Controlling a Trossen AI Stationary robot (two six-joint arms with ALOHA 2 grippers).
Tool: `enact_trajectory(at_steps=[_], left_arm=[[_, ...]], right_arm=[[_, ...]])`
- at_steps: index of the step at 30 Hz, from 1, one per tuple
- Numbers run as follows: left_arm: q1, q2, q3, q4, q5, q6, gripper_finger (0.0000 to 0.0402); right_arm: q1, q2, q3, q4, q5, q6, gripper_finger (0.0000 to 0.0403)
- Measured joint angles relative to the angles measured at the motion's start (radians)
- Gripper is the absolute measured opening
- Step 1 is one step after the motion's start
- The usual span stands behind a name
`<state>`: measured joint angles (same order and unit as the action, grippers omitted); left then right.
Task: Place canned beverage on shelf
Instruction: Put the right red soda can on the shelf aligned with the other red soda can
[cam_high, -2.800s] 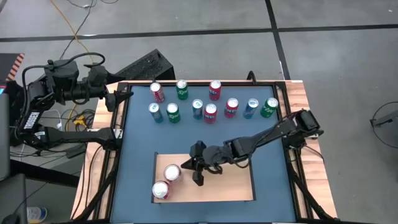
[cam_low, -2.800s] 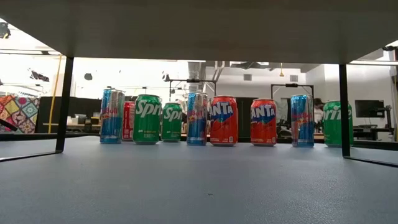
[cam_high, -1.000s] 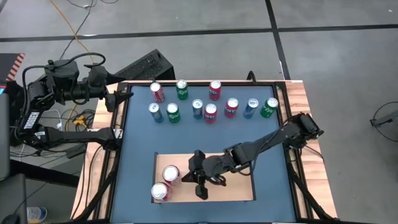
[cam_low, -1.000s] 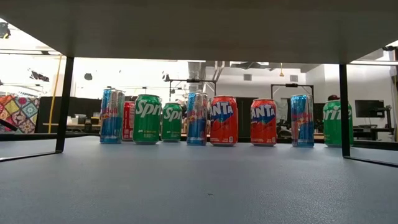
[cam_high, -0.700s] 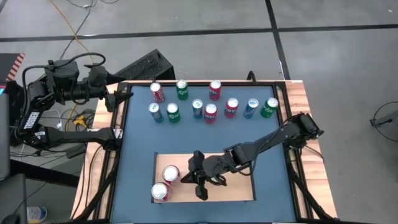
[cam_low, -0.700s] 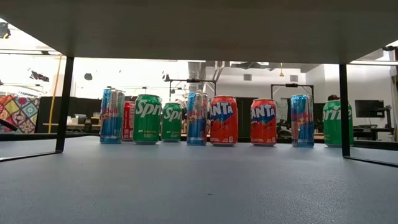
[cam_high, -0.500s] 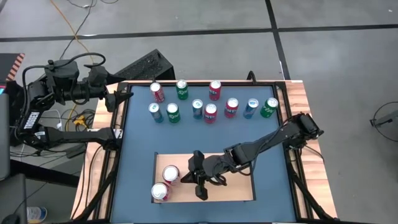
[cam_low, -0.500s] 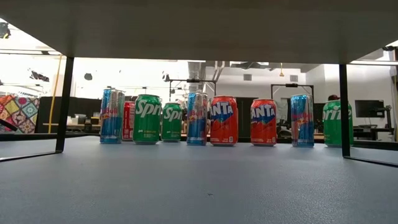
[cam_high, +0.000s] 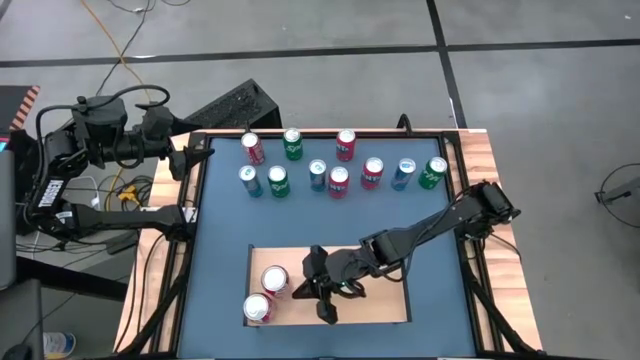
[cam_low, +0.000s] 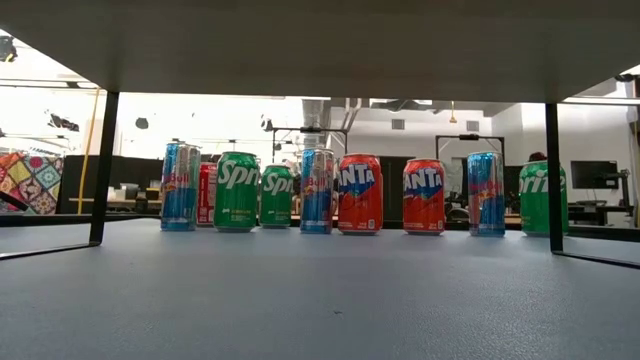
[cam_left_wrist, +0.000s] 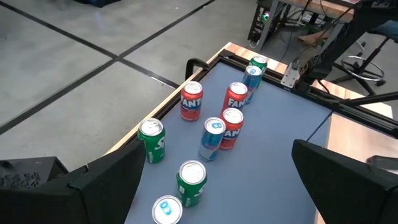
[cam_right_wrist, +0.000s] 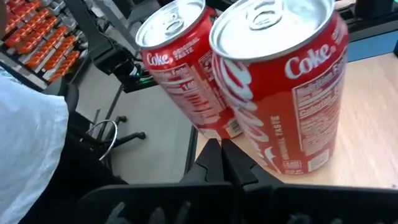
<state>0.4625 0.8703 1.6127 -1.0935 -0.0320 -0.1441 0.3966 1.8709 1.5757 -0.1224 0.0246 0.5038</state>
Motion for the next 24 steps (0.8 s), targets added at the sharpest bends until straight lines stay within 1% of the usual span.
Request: enact_trajectory(at_steps=[2,4,6,8,9,24], left_arm=[[0.0,0.0,0.0,0.0,0.0,0.0,0.0391],[0.0,0.0,0.0,0.0,0.0,0.0,0.0391],[0.0,0.0,0.0,0.0,0.0,0.0,0.0391],[0.0,-0.001,0.0,0.0,-0.001,0.0,0.0391],[0.0,0.0,0.0,0.0,-0.001,0.0,0.0391],[0.0,0.0,0.0,0.0,-0.002,0.001,0.0391]], right_arm=[[-0.004,0.008,0.0,0.017,-0.001,-0.004,0.0],[-0.01,0.032,0.003,0.088,-0.037,-0.004,0.0],[-0.01,0.059,0.002,0.11,-0.073,0.006,0.0],[-0.007,0.09,0.023,0.136,-0.072,0.033,0.0],[-0.005,0.092,0.021,0.114,-0.073,0.035,0.0],[-0.04,0.083,0.026,0.102,-0.083,-0.016,0.0]])
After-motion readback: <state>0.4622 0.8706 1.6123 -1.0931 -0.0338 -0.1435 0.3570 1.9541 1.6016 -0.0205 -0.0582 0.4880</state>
